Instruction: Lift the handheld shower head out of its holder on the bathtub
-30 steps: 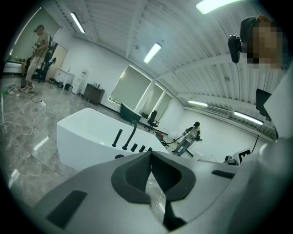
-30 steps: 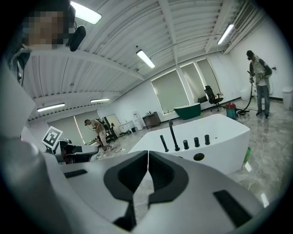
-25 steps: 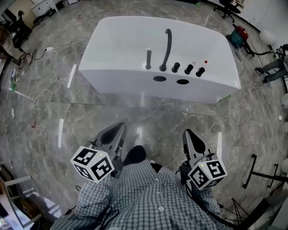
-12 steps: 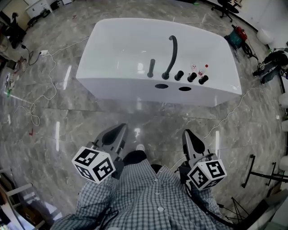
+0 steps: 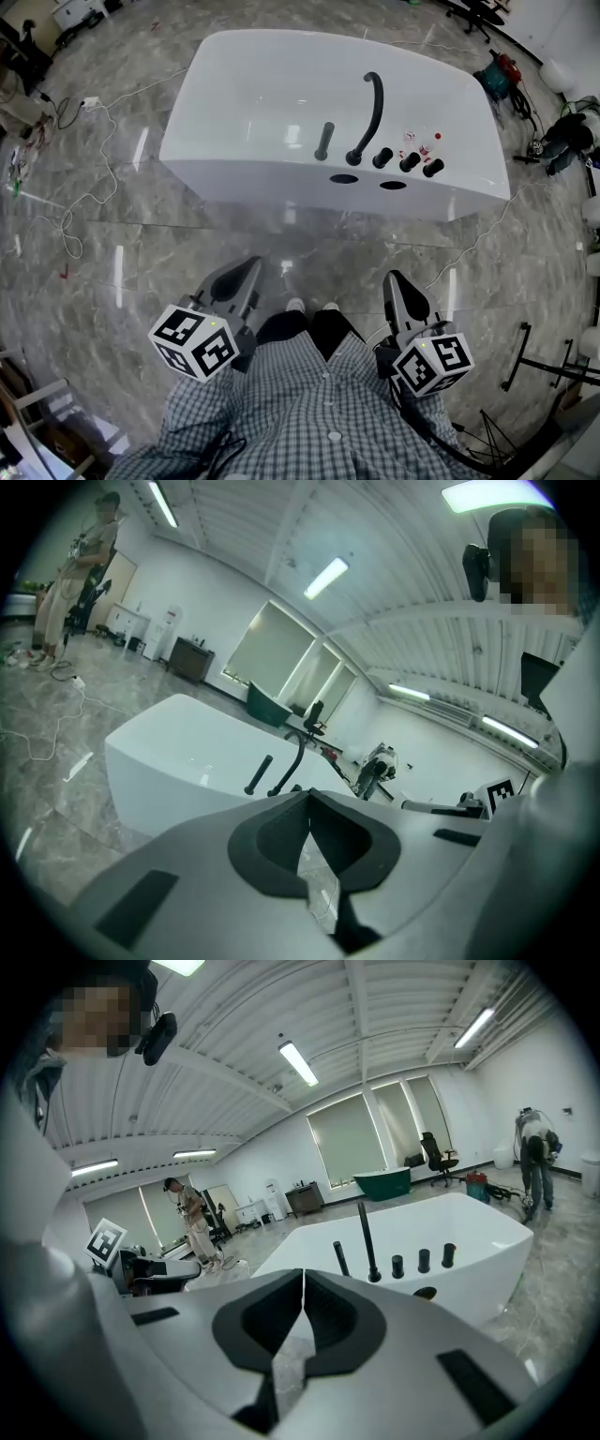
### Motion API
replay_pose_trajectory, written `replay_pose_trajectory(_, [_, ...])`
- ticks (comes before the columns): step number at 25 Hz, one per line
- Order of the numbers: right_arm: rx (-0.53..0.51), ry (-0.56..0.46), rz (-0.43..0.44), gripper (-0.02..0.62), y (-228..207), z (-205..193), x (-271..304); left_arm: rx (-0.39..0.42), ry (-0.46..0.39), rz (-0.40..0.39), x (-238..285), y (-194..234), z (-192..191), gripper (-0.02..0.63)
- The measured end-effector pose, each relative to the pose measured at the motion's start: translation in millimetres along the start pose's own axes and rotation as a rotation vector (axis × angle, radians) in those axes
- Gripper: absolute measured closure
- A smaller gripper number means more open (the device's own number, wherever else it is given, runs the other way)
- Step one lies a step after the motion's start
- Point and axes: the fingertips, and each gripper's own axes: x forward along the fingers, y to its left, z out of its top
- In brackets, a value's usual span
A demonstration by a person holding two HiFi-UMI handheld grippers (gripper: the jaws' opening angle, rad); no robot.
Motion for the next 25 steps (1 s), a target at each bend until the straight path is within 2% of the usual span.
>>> replay_pose_trajectory(6, [0.004,0.017,0.011,0.577,-7.1,4.6,20.8,0.004,0.006,0.016,10.2,10.3,8.3,0.597])
replay_pose_trajectory(14, [-0.015,0.044,0.069,0.577,-19.8,26.3,77.1,-0.017,-0.009,0.071,39.7,30.9,28.6,0.597])
replay_pose_trajectory(17, [-0.043,0.058,0.092,0.577,-29.7,38.4,101.3,-0.010,-0.016,0.083,65.0,37.2,44.4,0.597])
replay_pose_trajectory(25, [-0.035,0.080,0.142,0.577,-82.7,91.6,170.0,-0.008,-0.019,0.107,148.9,37.6,90.2,0.597])
